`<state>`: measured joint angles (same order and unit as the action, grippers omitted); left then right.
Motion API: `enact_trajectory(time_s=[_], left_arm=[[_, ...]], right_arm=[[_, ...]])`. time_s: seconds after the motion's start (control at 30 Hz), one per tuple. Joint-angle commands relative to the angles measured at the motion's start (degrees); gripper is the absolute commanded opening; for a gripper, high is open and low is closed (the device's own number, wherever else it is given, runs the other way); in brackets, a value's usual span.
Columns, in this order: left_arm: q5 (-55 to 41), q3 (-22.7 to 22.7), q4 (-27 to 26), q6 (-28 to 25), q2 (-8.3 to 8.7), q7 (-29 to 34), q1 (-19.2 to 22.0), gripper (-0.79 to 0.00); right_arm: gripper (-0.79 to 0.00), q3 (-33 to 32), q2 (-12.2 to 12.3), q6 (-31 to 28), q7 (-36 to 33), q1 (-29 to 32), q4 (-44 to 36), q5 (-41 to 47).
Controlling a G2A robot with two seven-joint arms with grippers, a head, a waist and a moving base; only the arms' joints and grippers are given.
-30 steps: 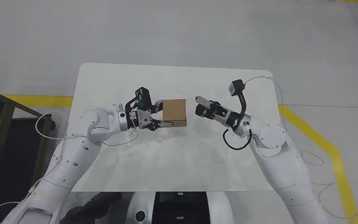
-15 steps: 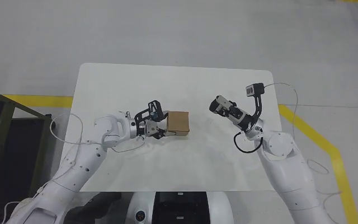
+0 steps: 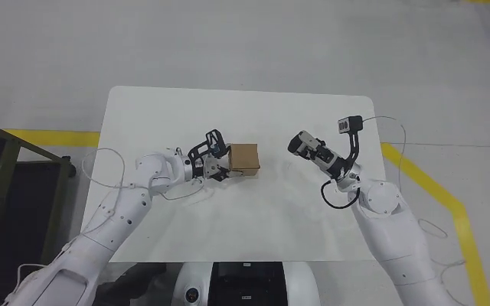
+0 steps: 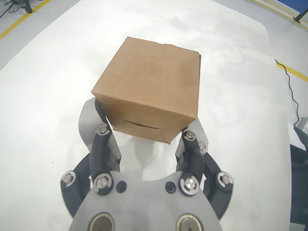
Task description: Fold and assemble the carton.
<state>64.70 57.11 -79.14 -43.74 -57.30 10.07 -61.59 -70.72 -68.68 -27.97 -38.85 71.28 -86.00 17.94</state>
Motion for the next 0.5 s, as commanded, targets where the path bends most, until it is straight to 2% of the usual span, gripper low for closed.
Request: enact_trajectory(time_s=[0.0, 0.3, 0.4, 0.47], left_arm=[[-0.21, -0.35, 0.90, 0.01, -0.20, 0.54, 0.69, 0.000], [-0.55, 0.33, 1.31, -0.35, -0.36, -0.01, 1.28, 0.000], [1.12, 3.11, -2.36, 0.11, 0.46, -0.70, -0.60, 0.000], [0.13, 5.80, -5.53, -0.38, 1.21, -2.45, -3.76, 0.000]], right_arm=[[0.000, 0.31, -0.07, -0.04, 0.04, -0.37, 0.73, -0.13], [0.000, 0.84, -0.27, -1.09, 0.71, -1.16, 2.59, -0.20], [0.000, 0.57, -0.27, -1.84, 1.25, -1.11, 3.20, -0.50], [0.000, 0.25, -0.27, -2.06, 2.32, -1.06, 3.85, -1.09]])
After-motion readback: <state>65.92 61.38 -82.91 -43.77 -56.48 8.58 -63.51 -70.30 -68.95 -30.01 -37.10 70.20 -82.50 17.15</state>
